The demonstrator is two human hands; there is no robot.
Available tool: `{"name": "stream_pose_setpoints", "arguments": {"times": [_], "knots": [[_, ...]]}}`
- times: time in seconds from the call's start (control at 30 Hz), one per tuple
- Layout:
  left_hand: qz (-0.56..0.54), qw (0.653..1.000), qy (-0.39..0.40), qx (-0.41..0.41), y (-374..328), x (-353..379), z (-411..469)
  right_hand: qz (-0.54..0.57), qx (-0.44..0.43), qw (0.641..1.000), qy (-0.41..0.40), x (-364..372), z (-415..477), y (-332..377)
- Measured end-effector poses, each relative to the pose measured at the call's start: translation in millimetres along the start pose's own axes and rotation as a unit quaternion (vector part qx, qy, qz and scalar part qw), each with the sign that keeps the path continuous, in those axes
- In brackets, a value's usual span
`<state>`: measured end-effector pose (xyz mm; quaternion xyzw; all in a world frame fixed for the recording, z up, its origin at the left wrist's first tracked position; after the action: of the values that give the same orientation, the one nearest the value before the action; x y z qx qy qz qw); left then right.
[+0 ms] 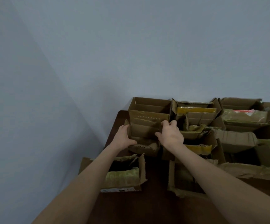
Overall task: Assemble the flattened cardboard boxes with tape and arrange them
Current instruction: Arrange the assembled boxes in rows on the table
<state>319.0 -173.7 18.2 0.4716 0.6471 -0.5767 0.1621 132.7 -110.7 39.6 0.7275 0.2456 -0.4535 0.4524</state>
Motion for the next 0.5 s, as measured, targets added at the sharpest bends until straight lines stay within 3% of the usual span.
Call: {"name": "stream_pose_setpoints", "arguments": {"times": [0.13,0.33,0.5], "knots": [[0.008,1.000,-0.009,-0.008,3.3,0.8,3.4,-0.006,0.012,1.000,0.014,-3.4,0.5,-12.7],[0.010,1.000,-0.024,-0.001,1.3,-1.2,8.4,0.105,0.011,0.994,0.004,-7.2,13.1,-10.8],[0.008,1.000,0.016,-0.003,5.1,8.3,16.0,0.061,0.013,0.998,0.021,-1.5,12.8,-7.4]]}}
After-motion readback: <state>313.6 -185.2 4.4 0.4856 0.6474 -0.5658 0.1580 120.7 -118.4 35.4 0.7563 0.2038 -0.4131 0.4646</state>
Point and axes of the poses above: each hand's wrist, its own z-axis towards the middle knuckle, its own x-axis out of the palm, y = z × x, the point moved 10 cm from there along z, towards the middle knuckle, and after that the axes turned 5 degrees about z, right-handed, at the moved point
